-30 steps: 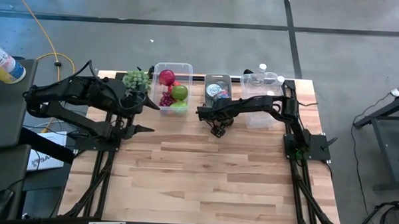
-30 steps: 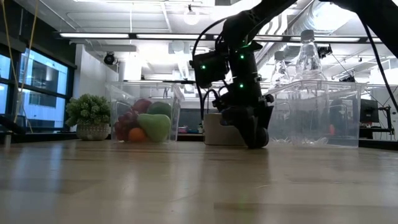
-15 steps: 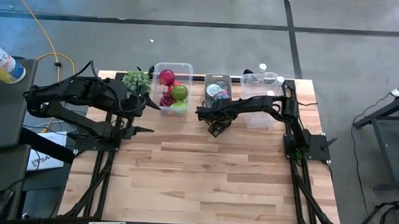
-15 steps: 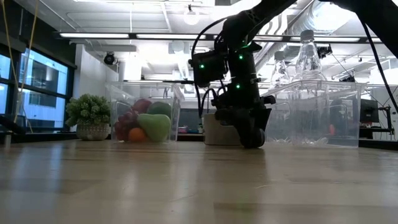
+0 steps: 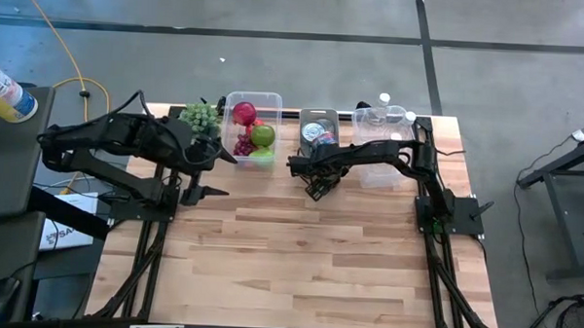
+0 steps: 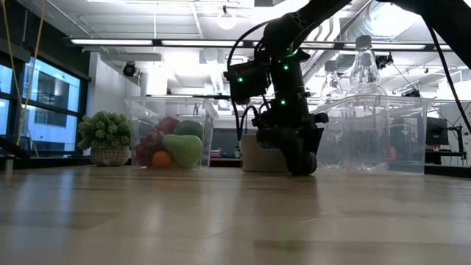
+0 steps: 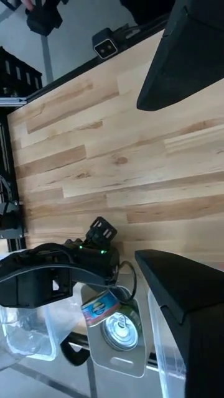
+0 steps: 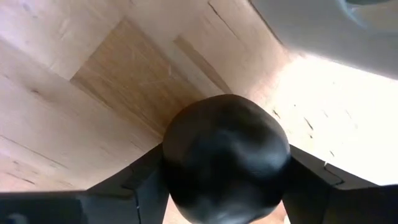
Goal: Pick & Place Food Item
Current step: Put the plum into the left transparent bin
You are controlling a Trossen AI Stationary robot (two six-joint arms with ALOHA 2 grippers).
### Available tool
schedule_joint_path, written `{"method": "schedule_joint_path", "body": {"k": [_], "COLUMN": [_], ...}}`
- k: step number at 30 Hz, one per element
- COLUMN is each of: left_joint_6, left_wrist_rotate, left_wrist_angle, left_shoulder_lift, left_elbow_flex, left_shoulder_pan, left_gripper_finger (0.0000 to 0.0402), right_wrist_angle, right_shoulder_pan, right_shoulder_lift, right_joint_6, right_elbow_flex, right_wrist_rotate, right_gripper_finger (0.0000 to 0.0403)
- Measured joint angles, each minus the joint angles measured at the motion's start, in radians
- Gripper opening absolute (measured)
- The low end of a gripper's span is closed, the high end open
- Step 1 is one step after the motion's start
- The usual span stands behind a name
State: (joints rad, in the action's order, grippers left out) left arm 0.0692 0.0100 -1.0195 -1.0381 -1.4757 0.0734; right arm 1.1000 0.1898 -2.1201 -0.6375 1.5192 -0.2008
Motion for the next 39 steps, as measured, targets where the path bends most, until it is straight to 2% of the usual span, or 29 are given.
{"method": "schedule_joint_path", "body": {"k": [6, 11, 15, 19, 24, 28, 31, 36, 39], "left_joint_6": [0.103, 0.216, 0.241, 0.240, 0.276, 0.392, 0.419, 0.323, 0.203], "left_wrist_rotate": [0.004, 0.006, 0.006, 0.006, 0.007, 0.039, 0.053, 0.053, 0.003], "left_wrist_angle": [0.008, 0.091, 0.200, 0.311, 0.373, 0.385, 0.394, 0.391, 0.386], "left_shoulder_lift": [-0.013, -0.052, -0.088, -0.114, -0.121, -0.116, -0.110, -0.108, -0.114], "left_elbow_flex": [0.000, 0.000, 0.000, 0.000, 0.000, 0.000, 0.000, 0.000, 0.000], "left_shoulder_pan": [-0.009, -0.040, -0.073, -0.093, -0.097, -0.099, -0.096, -0.093, -0.094], "left_gripper_finger": [0.0372, 0.0372, 0.0372, 0.0372, 0.0372, 0.0372, 0.0372, 0.0372, 0.0372], "right_wrist_angle": [-0.012, -0.024, -0.025, -0.046, -0.058, -0.109, -0.195, -0.337, -0.446], "right_shoulder_pan": [0.001, -0.007, -0.025, -0.046, -0.085, -0.118, -0.139, -0.211, -0.259], "right_shoulder_lift": [0.000, 0.002, 0.037, 0.134, 0.290, 0.446, 0.551, 0.656, 0.682], "right_joint_6": [0.013, 0.011, 0.030, 0.008, -0.047, -0.072, -0.121, -0.092, -0.021], "right_elbow_flex": [0.000, 0.000, 0.006, 0.014, 0.013, 0.013, 0.013, 0.014, 0.014], "right_wrist_rotate": [0.014, 0.027, 0.058, 0.049, 0.023, -0.053, -0.108, -0.212, -0.240], "right_gripper_finger": [0.0213, 0.0212, 0.0212, 0.0212, 0.0212, 0.0212, 0.0212, 0.0211, 0.0211]}}
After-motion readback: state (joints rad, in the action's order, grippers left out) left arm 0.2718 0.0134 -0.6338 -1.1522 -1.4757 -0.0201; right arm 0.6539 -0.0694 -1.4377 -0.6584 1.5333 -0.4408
